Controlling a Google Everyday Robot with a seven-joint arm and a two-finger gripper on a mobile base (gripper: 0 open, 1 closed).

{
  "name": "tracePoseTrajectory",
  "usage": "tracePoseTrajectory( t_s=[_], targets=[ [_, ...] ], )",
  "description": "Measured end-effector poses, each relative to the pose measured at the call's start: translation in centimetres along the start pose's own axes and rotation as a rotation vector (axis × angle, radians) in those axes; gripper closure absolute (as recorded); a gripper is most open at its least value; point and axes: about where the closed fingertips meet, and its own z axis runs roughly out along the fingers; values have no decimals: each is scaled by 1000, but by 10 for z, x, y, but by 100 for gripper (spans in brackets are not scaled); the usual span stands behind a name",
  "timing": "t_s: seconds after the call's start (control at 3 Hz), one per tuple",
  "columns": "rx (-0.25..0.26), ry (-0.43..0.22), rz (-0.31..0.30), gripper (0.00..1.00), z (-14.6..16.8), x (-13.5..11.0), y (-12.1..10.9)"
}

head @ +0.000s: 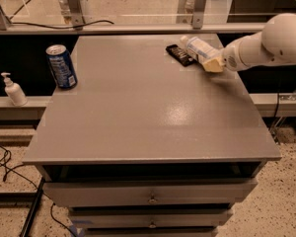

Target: Move blue plastic bottle near rxbar chocolate

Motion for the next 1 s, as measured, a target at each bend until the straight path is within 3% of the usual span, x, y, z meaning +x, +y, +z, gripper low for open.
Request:
tracePoseTrajectory(
  t_s=[0.33, 0.67, 1.0],
  targets=[
    [6, 45, -24, 100, -4, -11, 20],
    [33, 67, -33, 100, -12, -14, 20],
    [90, 49, -27, 100, -32, -19, 3]
  ],
)
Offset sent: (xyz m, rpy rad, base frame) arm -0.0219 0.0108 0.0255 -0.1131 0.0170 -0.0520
